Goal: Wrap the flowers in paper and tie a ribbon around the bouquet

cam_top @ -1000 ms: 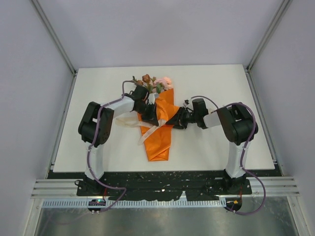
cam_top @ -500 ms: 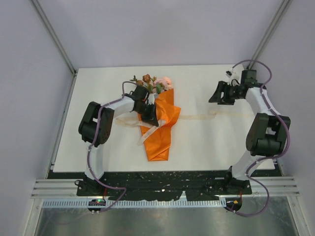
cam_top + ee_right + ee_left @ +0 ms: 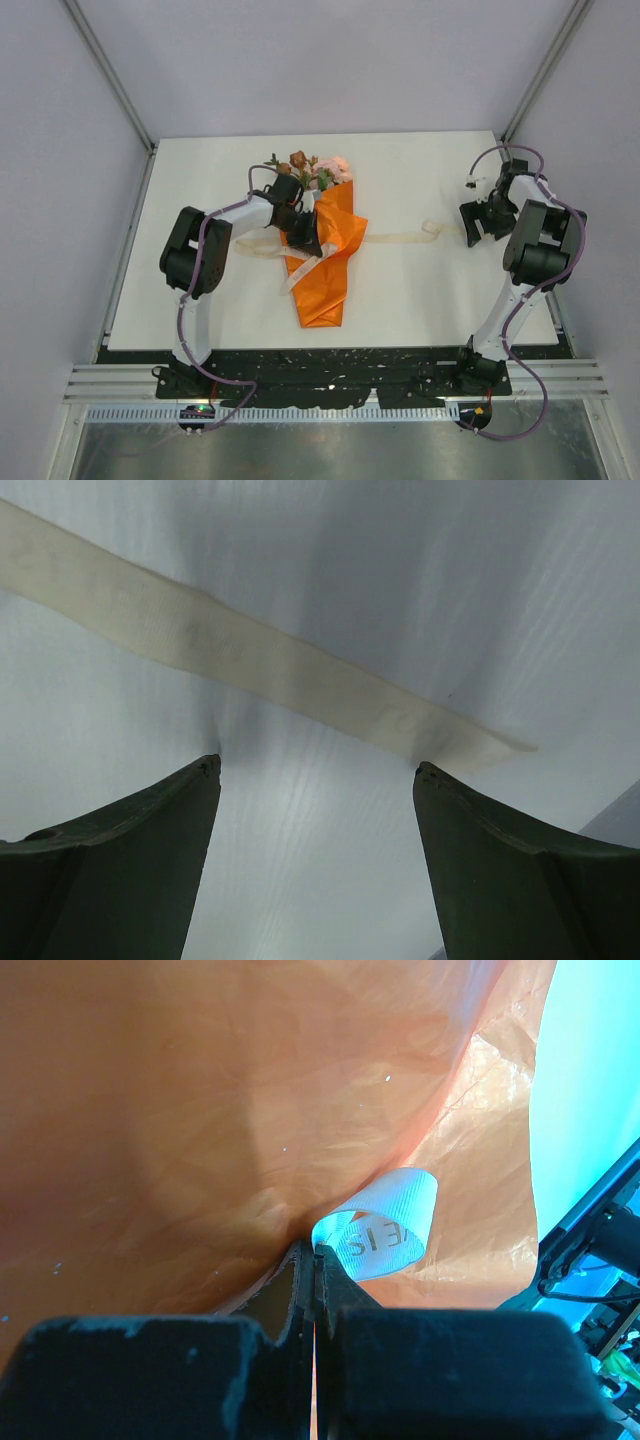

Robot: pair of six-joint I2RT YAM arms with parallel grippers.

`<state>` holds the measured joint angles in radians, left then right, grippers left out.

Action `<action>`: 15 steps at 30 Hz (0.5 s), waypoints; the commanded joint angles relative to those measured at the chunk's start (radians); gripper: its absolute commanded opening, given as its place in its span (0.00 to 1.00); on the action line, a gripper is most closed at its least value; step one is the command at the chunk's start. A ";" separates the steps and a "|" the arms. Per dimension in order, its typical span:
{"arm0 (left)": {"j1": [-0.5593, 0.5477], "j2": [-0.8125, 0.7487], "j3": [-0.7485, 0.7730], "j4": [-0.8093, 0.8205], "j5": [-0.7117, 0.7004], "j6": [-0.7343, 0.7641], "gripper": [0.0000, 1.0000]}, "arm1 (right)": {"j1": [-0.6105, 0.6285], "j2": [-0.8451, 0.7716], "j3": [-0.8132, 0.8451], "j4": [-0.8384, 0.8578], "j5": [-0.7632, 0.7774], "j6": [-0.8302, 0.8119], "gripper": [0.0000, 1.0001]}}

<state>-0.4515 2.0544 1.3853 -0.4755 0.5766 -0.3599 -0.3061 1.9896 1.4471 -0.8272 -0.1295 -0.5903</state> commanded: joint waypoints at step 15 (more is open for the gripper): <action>-0.004 0.019 0.034 0.009 -0.015 -0.011 0.00 | 0.065 0.146 0.142 0.068 0.116 0.046 0.72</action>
<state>-0.4519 2.0602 1.3911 -0.4759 0.5774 -0.3676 -0.2417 2.0884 1.5654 -0.7803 -0.0471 -0.5583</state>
